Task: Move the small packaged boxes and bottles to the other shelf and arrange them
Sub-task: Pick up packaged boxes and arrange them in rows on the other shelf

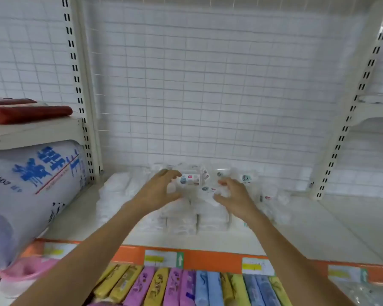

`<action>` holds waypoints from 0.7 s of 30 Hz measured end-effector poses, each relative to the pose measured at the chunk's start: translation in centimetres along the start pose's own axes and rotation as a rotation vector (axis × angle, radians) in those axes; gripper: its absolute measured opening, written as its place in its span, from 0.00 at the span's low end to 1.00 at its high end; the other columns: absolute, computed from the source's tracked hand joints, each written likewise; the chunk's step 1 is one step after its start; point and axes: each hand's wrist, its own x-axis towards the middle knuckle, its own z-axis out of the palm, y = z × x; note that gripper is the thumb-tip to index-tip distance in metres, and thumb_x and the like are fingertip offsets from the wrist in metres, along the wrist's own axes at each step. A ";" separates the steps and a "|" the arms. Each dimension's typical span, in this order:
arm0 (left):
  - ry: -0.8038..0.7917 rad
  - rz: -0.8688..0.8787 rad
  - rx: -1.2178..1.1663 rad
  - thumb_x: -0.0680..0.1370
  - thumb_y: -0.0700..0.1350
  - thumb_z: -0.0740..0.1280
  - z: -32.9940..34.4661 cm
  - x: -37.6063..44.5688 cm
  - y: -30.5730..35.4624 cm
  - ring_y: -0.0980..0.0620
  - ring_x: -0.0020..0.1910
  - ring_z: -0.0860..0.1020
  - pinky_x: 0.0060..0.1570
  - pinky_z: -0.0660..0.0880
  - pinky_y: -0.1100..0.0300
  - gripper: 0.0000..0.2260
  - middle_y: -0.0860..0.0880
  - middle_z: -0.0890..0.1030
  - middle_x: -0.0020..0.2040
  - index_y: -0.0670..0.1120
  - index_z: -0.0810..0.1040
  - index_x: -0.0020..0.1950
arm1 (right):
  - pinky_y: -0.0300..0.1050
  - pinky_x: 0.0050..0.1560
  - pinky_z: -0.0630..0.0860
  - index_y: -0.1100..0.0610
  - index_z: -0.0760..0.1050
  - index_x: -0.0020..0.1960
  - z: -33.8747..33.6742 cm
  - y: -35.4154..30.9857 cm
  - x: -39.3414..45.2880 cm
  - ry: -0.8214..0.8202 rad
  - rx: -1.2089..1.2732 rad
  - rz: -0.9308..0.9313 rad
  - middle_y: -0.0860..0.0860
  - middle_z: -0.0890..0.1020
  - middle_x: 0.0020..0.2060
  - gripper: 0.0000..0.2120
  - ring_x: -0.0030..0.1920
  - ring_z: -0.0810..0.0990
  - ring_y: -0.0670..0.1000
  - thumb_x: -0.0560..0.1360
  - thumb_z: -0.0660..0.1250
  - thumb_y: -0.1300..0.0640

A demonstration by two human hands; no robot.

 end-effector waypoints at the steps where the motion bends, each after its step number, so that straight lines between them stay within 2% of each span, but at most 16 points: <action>1: 0.004 0.013 0.089 0.72 0.49 0.70 0.2 1.3 -0.4 0.51 0.58 0.71 0.56 0.69 0.60 0.24 0.48 0.71 0.63 0.49 0.68 0.66 | 0.49 0.66 0.65 0.55 0.66 0.67 0.3 -0.1 0.9 -0.041 -0.088 0.038 0.51 0.70 0.64 0.28 0.66 0.65 0.53 0.71 0.71 0.50; 4: -0.066 0.051 0.368 0.72 0.51 0.69 1.1 4.5 -1.4 0.47 0.64 0.67 0.59 0.66 0.55 0.30 0.46 0.65 0.68 0.47 0.63 0.70 | 0.53 0.68 0.62 0.53 0.60 0.72 1.0 -0.2 2.7 -0.190 -0.294 0.187 0.54 0.63 0.68 0.42 0.70 0.60 0.56 0.65 0.74 0.42; 7: -0.203 0.058 0.501 0.72 0.51 0.69 2.8 6.4 -2.6 0.46 0.65 0.67 0.60 0.67 0.53 0.31 0.46 0.61 0.69 0.49 0.60 0.72 | 0.51 0.66 0.65 0.54 0.62 0.70 2.0 1.0 3.6 -0.238 -0.236 0.274 0.54 0.65 0.66 0.42 0.67 0.64 0.55 0.63 0.76 0.42; 10: -0.232 0.035 0.488 0.72 0.53 0.69 3.4 7.4 -3.5 0.45 0.63 0.69 0.56 0.71 0.52 0.33 0.46 0.61 0.69 0.50 0.58 0.72 | 0.47 0.64 0.68 0.54 0.65 0.68 2.3 2.0 4.4 -0.228 -0.125 0.286 0.52 0.68 0.64 0.39 0.64 0.68 0.52 0.62 0.78 0.45; 17: -0.168 -0.017 0.511 0.71 0.55 0.68 4.5 8.8 -4.3 0.47 0.63 0.69 0.59 0.66 0.52 0.29 0.48 0.68 0.65 0.47 0.64 0.68 | 0.49 0.63 0.70 0.55 0.66 0.66 2.1 2.8 4.7 -0.201 -0.038 0.297 0.52 0.71 0.61 0.37 0.61 0.71 0.52 0.63 0.78 0.52; 21: -0.133 0.047 0.412 0.70 0.56 0.69 3.2 9.0 -4.4 0.49 0.62 0.69 0.60 0.64 0.54 0.30 0.50 0.70 0.63 0.48 0.65 0.68 | 0.48 0.66 0.65 0.55 0.67 0.67 -0.3 2.9 3.9 -0.105 -0.082 0.185 0.52 0.69 0.63 0.35 0.66 0.65 0.52 0.64 0.78 0.54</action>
